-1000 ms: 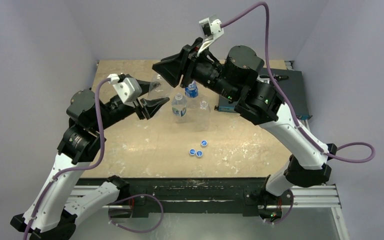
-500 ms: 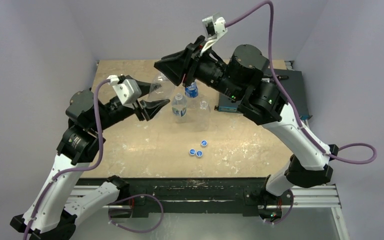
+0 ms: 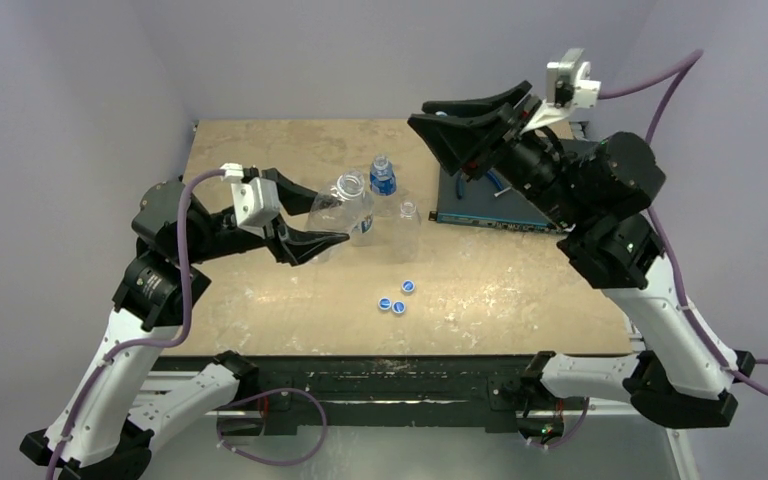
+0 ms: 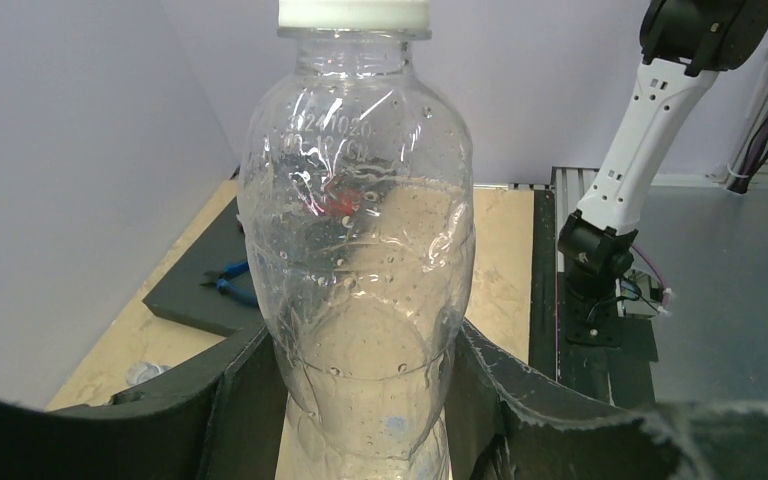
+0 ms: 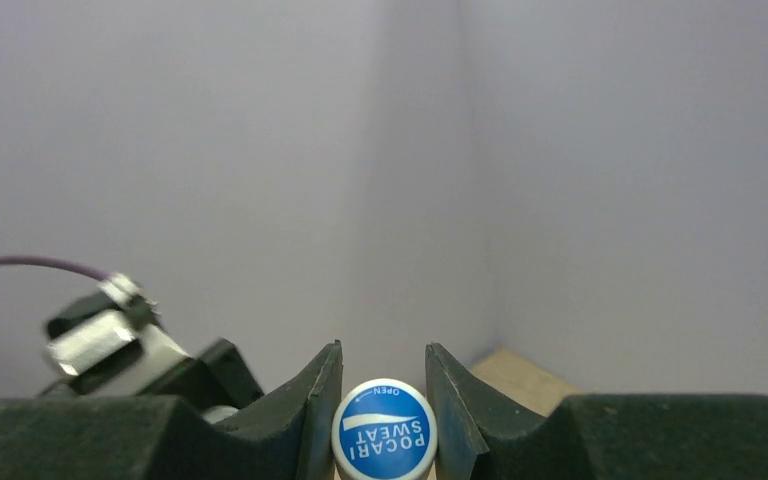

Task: Unscrew the bottle caps
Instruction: Place the bottle cap at the center of the board.

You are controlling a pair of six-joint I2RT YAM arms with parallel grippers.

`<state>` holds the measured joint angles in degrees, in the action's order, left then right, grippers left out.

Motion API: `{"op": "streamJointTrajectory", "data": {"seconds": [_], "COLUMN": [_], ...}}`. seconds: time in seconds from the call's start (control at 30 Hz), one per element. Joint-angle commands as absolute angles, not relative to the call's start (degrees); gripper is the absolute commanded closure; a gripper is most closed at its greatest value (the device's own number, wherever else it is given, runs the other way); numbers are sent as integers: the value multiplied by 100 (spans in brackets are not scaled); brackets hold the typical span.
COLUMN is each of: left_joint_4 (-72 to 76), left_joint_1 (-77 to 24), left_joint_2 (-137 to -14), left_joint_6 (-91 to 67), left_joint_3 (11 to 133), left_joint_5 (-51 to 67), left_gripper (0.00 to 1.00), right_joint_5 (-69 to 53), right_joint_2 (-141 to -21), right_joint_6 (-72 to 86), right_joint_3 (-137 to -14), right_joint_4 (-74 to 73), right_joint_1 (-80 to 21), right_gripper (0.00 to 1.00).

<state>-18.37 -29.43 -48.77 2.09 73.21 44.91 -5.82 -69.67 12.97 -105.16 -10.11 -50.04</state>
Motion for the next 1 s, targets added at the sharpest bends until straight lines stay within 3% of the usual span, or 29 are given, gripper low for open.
{"op": "streamJointTrajectory", "data": {"seconds": [0.0, 0.17, 0.37, 0.6, 0.97], "left_joint_4": [-1771, -1728, -1740, -1794, -1797], "left_joint_1": [-2973, -2971, -2973, -2977, -2978], "left_joint_2": [-4751, -4623, -4584, -4546, -4492], "left_joint_6": [167, 245, 240, 290, 316], "left_joint_3": [7256, 7027, 6895, 6765, 6741], "left_joint_5": [4735, 4757, 4756, 4733, 4764], "left_gripper": [100, 100, 100, 100, 100], "right_joint_5": [861, 1558, 2254, 2939, 3147], "right_joint_2": [-6490, -5672, -5304, -5572, -7158], "right_joint_6": [1295, 1987, 2811, 3504, 4457], "right_joint_3": [-8949, -6371, -4418, -3308, -2570], "right_joint_4": [-1333, -1201, -859, -319, 786], "right_joint_1": [-4904, -4904, -4904, -4904, -5074], "right_gripper": [100, 100, 99, 99, 95]}}
